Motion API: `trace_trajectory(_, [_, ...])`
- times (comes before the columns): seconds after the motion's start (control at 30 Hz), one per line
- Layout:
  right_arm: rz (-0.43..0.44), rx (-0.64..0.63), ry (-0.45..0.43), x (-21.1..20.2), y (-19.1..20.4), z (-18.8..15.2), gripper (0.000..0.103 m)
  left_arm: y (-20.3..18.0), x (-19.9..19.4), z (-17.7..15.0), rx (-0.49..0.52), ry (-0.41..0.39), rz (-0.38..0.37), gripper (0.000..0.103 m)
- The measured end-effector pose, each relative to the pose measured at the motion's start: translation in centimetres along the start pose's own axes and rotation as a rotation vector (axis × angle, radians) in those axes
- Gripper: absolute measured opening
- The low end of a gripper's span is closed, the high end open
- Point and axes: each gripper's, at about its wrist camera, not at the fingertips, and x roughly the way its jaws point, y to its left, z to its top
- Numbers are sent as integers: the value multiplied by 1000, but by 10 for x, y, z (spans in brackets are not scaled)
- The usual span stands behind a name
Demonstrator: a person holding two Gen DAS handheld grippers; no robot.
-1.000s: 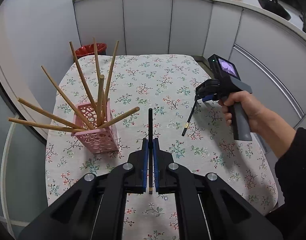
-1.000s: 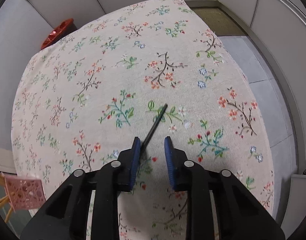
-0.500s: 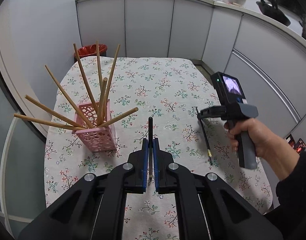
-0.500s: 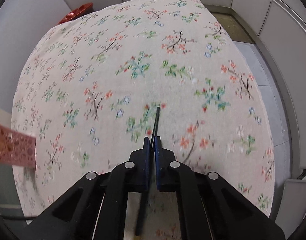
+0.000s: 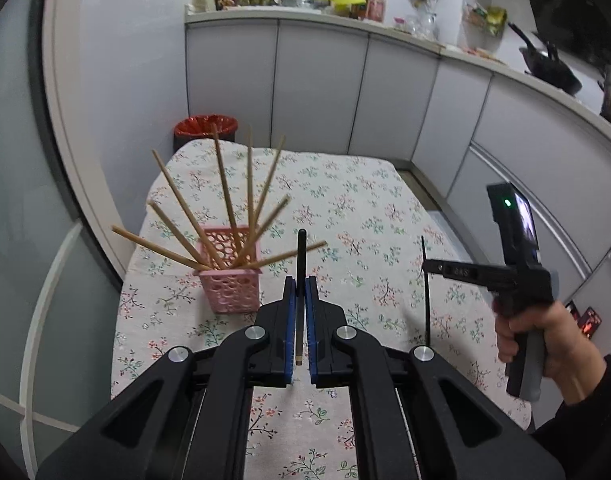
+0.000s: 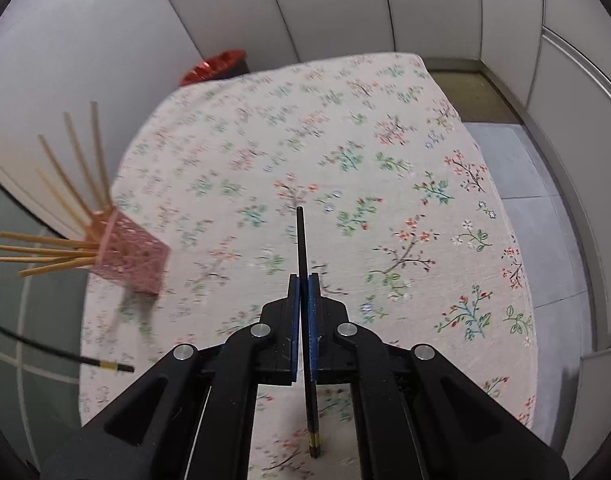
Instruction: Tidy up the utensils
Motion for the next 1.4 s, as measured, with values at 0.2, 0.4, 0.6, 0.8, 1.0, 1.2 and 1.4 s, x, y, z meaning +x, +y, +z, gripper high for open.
trace_trajectory(0.2, [19,-120,-106,-36,38,-7,2,16,-31,13,-45,-108,20,5])
trace_trajectory(0.4, [76,-178,-213,-72,55,-2,0,29,-49,31,-88,-211,77,5])
trace_trajectory(0.6, [88,-178,-133,-56,54,12,1,36,-44,41,-117,-245,146,5])
trace_trajectory(0.8, [65,-120,38,11,43,30,34,38,-32,41,-129,-198,123,5])
trace_trajectory(1.0, [-15,-163,147,91,52,39,26,50,-29,41,-160,-186,98,5])
trace_trajectory(1.2, [-84,-133,204,143,55,53,18,56,-32,40,-158,-194,93,5])
trace_trajectory(1.4, [-143,-212,213,152,66,44,3,60,-31,38,-168,-186,90,5])
